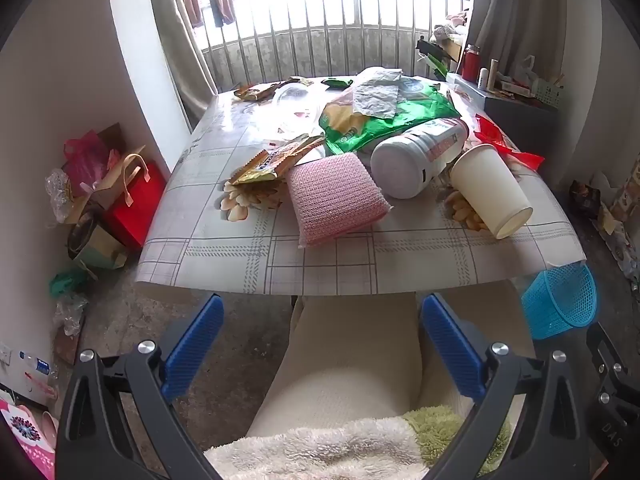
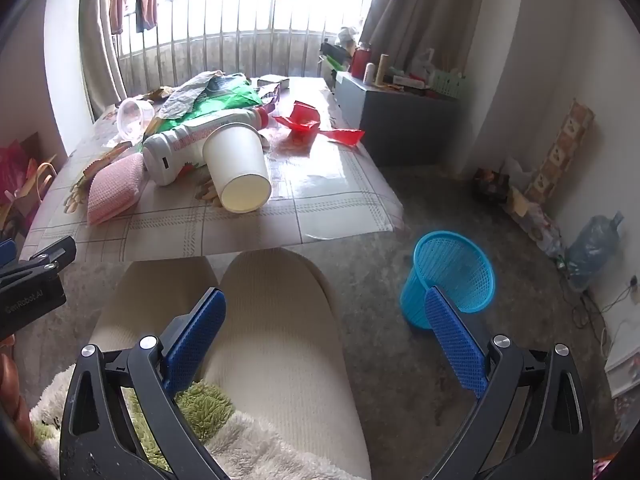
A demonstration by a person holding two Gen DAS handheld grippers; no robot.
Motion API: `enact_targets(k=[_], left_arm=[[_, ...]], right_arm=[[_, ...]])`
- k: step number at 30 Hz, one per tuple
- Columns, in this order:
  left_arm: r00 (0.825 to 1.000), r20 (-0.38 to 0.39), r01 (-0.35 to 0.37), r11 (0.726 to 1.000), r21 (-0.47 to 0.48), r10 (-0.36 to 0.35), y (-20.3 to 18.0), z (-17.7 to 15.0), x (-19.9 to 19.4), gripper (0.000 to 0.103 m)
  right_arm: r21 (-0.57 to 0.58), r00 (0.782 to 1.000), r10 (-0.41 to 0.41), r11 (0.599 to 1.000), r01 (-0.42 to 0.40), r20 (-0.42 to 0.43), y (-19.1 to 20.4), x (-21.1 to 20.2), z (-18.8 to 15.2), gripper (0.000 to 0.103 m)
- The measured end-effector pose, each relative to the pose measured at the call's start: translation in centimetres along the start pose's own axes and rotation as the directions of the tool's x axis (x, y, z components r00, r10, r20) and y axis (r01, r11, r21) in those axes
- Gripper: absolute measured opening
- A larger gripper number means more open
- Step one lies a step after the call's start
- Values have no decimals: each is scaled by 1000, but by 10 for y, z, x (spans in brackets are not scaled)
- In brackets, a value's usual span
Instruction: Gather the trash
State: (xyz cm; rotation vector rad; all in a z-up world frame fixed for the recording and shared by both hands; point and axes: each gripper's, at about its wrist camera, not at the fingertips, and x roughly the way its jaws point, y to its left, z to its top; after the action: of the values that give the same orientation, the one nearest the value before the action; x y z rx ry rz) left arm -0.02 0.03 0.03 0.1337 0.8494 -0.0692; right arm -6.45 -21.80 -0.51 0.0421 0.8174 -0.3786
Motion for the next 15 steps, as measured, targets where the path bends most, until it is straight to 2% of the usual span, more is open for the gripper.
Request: enact_targets(k=[15], left_arm=[[1000,9,-1,1000,-4,1,-2,0,-2,97]], right_arm=[[4,1000,-2,1000,2,2,2,-1,11,95]])
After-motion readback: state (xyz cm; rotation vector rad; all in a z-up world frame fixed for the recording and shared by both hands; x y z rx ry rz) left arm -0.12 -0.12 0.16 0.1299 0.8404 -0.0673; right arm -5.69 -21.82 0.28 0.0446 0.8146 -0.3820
